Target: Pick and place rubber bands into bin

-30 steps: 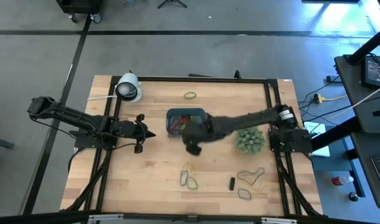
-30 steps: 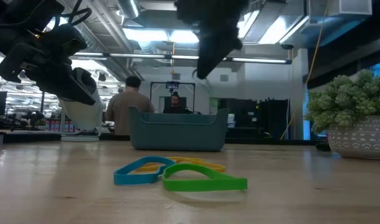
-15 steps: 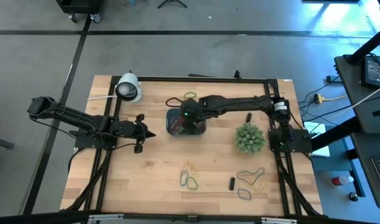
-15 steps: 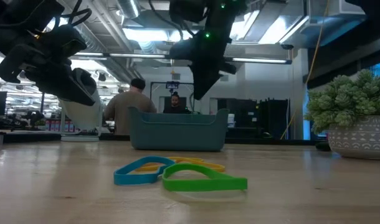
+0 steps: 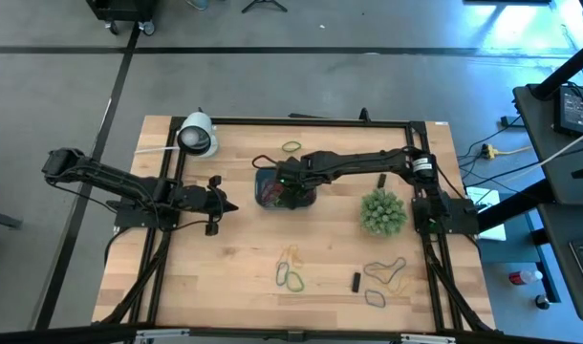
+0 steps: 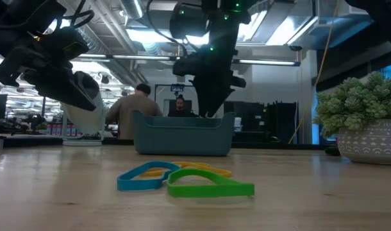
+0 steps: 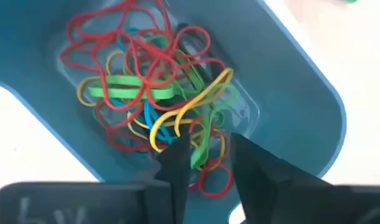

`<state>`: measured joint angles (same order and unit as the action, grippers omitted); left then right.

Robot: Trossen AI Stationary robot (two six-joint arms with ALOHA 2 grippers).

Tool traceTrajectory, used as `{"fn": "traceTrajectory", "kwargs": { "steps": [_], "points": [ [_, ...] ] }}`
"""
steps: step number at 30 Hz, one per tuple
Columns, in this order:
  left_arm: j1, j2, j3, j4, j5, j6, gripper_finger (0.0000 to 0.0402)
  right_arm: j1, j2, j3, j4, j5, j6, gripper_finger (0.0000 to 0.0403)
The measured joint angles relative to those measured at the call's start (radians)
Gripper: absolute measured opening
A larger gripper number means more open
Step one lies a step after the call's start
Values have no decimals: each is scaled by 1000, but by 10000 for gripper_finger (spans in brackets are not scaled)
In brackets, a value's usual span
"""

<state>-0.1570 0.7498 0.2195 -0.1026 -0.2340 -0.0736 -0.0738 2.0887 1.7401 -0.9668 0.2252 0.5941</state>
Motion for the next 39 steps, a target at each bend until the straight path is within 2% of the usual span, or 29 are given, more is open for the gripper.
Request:
{"fn": "traceTrajectory", "kwargs": {
  "steps": [4, 8, 16, 22, 26, 33, 39],
  "points": [
    [0, 0, 0, 1, 0, 0, 1, 7, -16, 0, -27, -2, 0, 144],
    [0, 0, 0, 1, -7, 6, 5, 52, -62, 0, -37, 20, 0, 139],
    [0, 0, 0, 3, -8, 8, 2, 243, -139, 2, -69, 30, 41, 86],
    [0, 0, 0, 35, -8, -3, 5, 403, -141, -5, -98, 46, 196, 16],
    [-2, 0, 0, 40, -5, -17, 4, 496, -142, -53, -88, 82, 326, 9],
    [-74, 20, 32, 39, -39, -42, 3, 629, -140, -253, 146, 108, 503, 4],
    [-209, 179, 153, 25, -145, -61, 2, 696, -140, -455, 449, 137, 598, 2]
  ]
}}
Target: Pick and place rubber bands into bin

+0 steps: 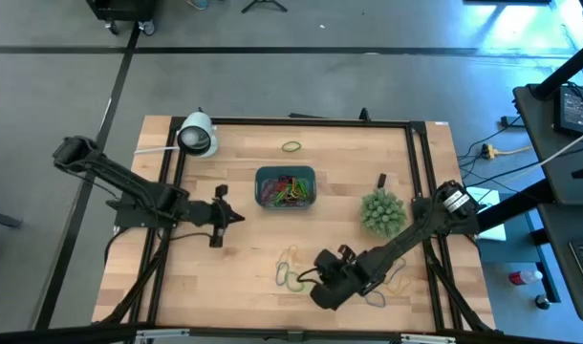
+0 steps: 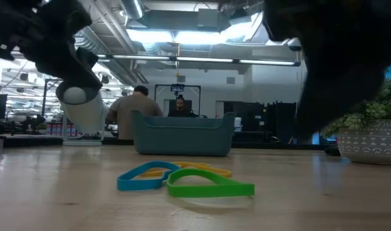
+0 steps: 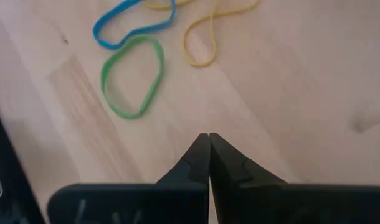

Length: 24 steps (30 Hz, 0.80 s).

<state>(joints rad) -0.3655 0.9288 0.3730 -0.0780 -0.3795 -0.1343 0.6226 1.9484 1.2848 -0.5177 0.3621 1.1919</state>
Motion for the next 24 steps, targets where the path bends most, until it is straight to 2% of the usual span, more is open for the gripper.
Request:
{"fn": "traceTrajectory", "kwargs": {
  "steps": [6, 11, 14, 24],
  "points": [
    [-70, 263, 192, -47, -22, 20, 2, 25, 0, -139, 188, 52, 55, 2],
    [-79, 464, 358, -55, 3, 136, 10, 25, 0, -178, 227, 72, 59, 5],
    [-66, 569, 452, -61, 48, 177, 29, 24, 0, -178, 232, 111, 46, 6],
    [0, 874, 674, -104, 155, 175, 118, 49, 0, -167, 246, 80, 42, 8]
  ]
}}
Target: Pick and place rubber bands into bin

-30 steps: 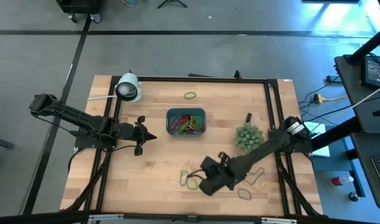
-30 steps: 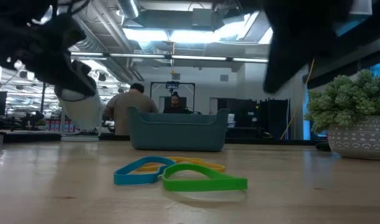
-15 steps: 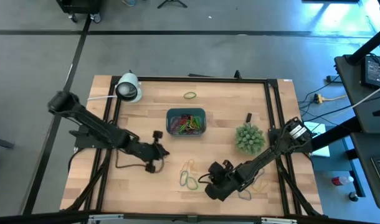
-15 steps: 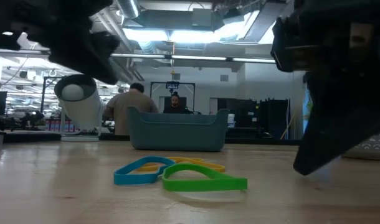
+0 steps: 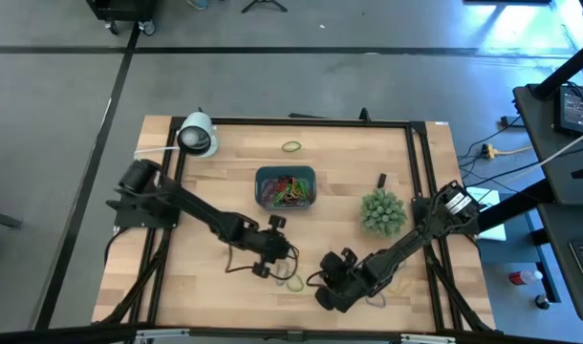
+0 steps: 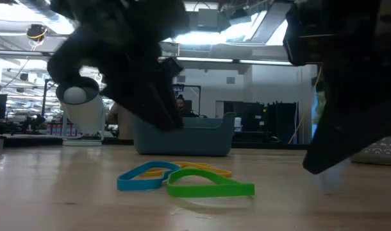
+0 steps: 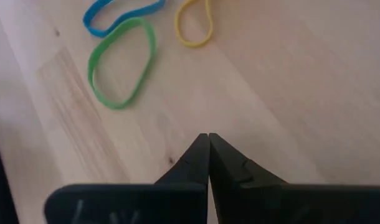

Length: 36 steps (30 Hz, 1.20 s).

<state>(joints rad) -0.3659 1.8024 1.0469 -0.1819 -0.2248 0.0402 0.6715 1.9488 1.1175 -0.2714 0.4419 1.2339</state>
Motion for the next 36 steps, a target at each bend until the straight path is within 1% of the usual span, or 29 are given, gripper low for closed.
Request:
{"fn": "traceTrajectory", "kwargs": {
  "steps": [3, 7, 13, 17, 18, 21, 24, 28, 31, 33, 36],
  "points": [
    [9, 64, 45, -7, 38, 0, 136, 1, 0, 0, -2, 1, -4, 8],
    [18, 114, 78, -9, 88, 0, 148, 2, 0, 0, -2, 0, -7, 8],
    [42, 134, 89, -8, 94, -13, 148, 2, 0, 0, -8, 0, -8, 8],
    [67, 134, 89, -11, 55, -82, 145, 2, 0, 0, -8, 1, -8, 8],
    [74, 134, 89, -19, 64, -106, 144, 2, 0, 0, -8, 0, -8, 8],
    [99, 142, 89, -62, 141, -184, 139, 2, 0, 0, -9, 0, -8, 8],
    [109, 157, 94, -75, 156, -218, 133, 2, 0, 0, -8, 0, -8, 8],
    [105, 186, 96, -71, 177, -203, 123, 2, 0, 0, -9, 0, -8, 8],
    [85, 190, 95, -63, 133, -175, 109, 2, 0, 0, -10, 0, -8, 8],
    [73, 185, 93, -59, 113, -161, 89, 1, 0, 0, -10, 0, -8, 8],
    [59, 173, 100, -53, 108, -120, 40, 1, 0, 0, -10, 1, -11, 8]
  ]
}}
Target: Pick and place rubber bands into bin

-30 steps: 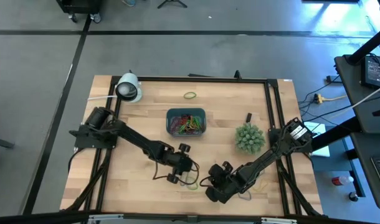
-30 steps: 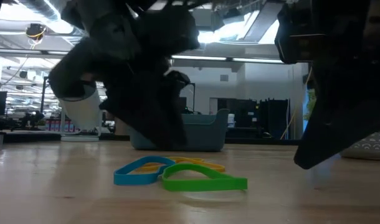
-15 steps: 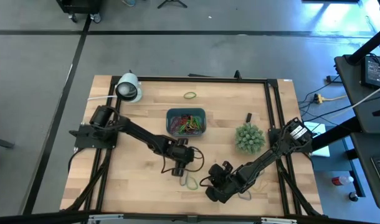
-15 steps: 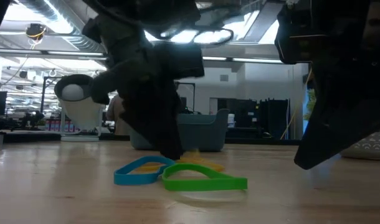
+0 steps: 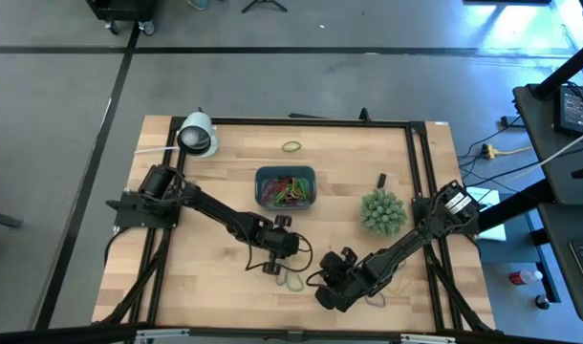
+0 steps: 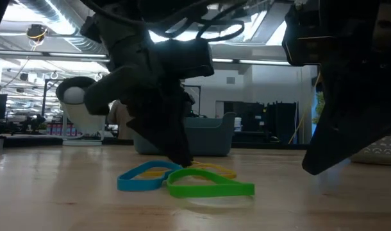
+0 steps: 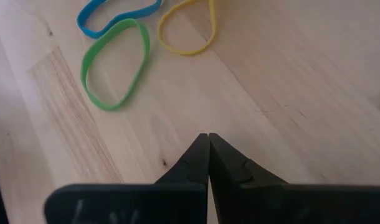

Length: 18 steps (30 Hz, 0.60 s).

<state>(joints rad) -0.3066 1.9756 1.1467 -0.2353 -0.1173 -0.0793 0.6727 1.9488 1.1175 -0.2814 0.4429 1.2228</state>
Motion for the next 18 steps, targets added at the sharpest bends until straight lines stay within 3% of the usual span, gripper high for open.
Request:
{"fn": "traceTrajectory", "kwargs": {
  "steps": [2, 8, 18],
  "points": [
    [-6, -2, 6, -3, -4, 18, 12, 0, 0, 0, -1, 0, 0, 8],
    [-8, -54, 18, -105, -11, 47, 3, 0, 0, 0, -6, 1, 1, 8],
    [121, -348, 19, -214, -12, 117, 2, 0, 0, 0, -11, 2, 2, 8]
  ]
}}
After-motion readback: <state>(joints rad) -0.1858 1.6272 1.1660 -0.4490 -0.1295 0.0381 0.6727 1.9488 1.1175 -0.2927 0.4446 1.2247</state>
